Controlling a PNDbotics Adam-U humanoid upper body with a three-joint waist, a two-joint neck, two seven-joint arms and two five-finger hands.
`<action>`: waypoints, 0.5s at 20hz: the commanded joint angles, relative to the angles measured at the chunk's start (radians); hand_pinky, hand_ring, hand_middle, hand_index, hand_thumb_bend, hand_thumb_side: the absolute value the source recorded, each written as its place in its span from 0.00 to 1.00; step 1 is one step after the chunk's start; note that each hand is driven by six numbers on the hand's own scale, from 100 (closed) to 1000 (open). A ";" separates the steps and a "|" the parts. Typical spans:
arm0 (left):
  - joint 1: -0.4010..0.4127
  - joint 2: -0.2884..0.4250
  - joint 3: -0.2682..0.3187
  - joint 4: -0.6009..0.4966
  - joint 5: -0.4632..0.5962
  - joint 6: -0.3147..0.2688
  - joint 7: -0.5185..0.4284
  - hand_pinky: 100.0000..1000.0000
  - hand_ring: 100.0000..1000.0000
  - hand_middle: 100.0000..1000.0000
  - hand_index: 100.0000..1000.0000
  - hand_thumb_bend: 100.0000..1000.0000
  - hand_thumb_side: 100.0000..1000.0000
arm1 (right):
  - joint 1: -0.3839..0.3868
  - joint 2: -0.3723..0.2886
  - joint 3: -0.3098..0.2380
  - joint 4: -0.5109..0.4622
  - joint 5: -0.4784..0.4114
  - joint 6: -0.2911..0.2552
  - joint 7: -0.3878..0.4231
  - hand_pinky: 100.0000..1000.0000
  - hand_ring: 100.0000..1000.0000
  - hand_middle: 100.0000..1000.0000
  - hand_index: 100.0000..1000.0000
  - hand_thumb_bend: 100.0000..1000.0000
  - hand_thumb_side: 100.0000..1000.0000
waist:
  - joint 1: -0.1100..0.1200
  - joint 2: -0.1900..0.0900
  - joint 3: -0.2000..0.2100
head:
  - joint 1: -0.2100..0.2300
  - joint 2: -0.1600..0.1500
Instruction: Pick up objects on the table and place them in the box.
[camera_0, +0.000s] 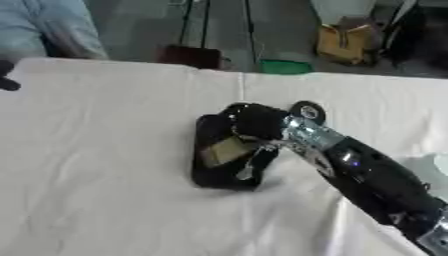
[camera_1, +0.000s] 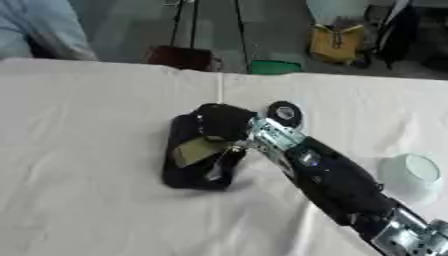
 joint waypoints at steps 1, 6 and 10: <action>-0.007 0.024 0.008 -0.019 -0.001 -0.002 -0.002 0.61 0.68 0.73 0.88 0.10 0.99 | 0.050 -0.061 0.048 -0.010 -0.030 -0.126 0.137 0.82 0.83 0.91 0.96 0.71 0.58 | 0.001 -0.001 -0.007 | 0.006 0.012; -0.005 0.028 0.010 -0.019 -0.002 -0.003 -0.002 0.61 0.68 0.73 0.88 0.10 0.99 | 0.053 -0.117 0.002 -0.087 -0.099 -0.195 0.206 0.82 0.83 0.91 0.96 0.69 0.61 | -0.001 -0.003 -0.018 | 0.009 0.014; -0.003 0.029 0.012 -0.019 -0.002 -0.003 -0.002 0.61 0.69 0.73 0.88 0.10 0.99 | 0.052 -0.135 -0.039 -0.112 -0.152 -0.234 0.259 0.82 0.83 0.91 0.96 0.68 0.61 | 0.000 -0.004 -0.022 | 0.010 0.012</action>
